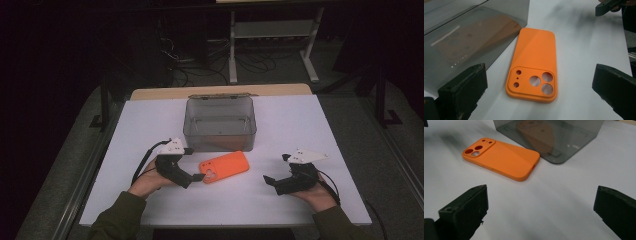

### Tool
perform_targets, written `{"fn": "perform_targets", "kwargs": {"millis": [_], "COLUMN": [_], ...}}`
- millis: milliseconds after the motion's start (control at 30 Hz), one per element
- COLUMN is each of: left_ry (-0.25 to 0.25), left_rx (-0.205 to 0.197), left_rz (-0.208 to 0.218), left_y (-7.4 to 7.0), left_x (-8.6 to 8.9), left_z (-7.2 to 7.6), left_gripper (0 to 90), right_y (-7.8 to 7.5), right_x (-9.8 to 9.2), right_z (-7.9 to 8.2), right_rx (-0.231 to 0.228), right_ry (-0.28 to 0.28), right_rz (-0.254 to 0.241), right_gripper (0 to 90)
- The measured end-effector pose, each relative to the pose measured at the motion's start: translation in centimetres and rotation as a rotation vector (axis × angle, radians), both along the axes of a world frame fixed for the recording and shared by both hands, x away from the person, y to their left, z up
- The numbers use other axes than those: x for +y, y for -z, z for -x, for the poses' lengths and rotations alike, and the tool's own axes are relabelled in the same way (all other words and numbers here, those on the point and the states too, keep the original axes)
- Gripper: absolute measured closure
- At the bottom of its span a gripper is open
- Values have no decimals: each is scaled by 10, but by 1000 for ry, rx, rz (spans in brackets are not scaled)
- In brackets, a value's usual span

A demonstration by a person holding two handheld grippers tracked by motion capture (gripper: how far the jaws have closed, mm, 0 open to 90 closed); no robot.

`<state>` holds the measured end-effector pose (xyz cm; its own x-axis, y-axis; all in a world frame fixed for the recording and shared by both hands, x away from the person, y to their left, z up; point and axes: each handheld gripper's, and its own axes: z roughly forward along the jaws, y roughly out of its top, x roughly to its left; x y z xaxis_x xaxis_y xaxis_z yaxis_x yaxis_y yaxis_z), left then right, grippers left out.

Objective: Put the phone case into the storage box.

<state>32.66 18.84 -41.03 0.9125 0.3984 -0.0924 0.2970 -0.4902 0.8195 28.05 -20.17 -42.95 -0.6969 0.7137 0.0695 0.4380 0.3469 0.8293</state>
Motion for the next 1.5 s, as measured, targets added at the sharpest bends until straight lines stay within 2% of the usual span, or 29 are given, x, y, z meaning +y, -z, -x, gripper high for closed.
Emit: {"fn": "perform_targets", "kwargs": {"millis": [267,900,1500], "left_ry": [6,47,65], "left_rx": [-1,-5,-13], "left_rz": [-4,-12,14], "left_y": [1,0,-2], "left_x": [-5,-29,-47], "left_z": [-1,-9,-15], "left_gripper": [0,0,0], "right_y": [0,0,0], "right_x": [0,-1,-1], "right_z": [0,0,0], "right_rx": [-1,-2,-1], "right_ry": [-1,2,5], "right_rz": [-1,-3,-7], "right_gripper": [0,0,0]}}
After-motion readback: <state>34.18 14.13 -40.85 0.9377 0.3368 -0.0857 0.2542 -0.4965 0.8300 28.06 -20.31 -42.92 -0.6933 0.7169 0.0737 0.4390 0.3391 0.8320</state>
